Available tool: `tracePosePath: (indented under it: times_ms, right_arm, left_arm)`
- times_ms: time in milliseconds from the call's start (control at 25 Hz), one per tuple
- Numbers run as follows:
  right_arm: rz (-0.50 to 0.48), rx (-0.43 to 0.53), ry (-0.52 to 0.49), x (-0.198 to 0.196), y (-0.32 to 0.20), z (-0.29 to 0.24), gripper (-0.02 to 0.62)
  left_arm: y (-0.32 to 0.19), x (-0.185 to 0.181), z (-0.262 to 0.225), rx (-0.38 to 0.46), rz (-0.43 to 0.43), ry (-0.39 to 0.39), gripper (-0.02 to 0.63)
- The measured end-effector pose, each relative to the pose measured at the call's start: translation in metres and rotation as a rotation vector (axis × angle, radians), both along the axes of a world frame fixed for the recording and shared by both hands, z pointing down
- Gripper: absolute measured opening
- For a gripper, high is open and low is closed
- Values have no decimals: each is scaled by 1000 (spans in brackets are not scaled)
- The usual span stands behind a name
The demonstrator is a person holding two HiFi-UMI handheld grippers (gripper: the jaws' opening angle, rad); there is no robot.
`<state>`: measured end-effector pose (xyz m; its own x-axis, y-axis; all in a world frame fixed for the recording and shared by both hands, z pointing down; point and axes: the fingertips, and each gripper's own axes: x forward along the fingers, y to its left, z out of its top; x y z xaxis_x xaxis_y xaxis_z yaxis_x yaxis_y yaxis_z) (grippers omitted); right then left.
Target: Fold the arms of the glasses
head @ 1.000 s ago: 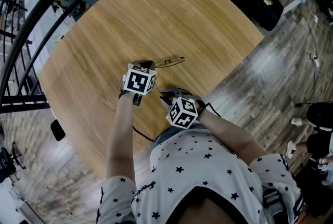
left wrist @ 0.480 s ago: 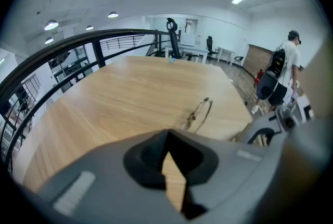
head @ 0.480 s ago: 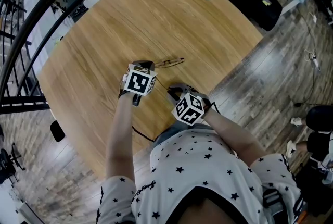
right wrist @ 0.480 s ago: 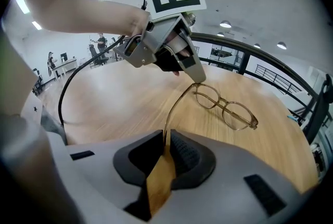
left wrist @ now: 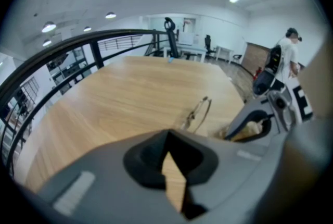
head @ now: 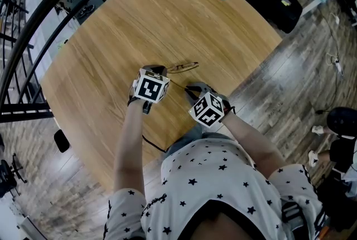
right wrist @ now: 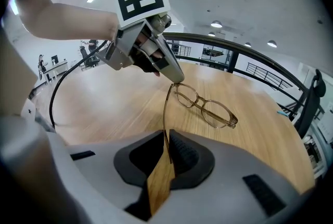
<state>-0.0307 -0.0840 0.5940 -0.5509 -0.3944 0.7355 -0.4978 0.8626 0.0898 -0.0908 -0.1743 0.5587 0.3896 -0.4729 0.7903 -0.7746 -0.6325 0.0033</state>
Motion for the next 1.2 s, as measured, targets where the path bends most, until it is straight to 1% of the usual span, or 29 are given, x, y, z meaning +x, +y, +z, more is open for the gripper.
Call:
tracePosePath:
  times_ms: [720, 1000, 1080, 1160, 1200]
  right_arm:
    - [42, 42, 27, 23, -21, -8, 41]
    - [42, 33, 28, 33, -25, -8, 41]
    - [48, 36, 33, 35, -25, -7, 47]
    - [57, 39, 39, 39, -27, -6, 77]
    - [61, 41, 40, 41, -28, -6, 77]
  left_arm:
    - [4, 5, -2, 0, 49, -34, 8]
    - [-1, 13, -11, 20, 53, -17, 9]
    - [-1, 16, -10, 18, 56, -18, 9]
    - [-2, 19, -7, 14, 67, -31, 9]
    - [-1, 20, -5, 12, 76, -40, 9]
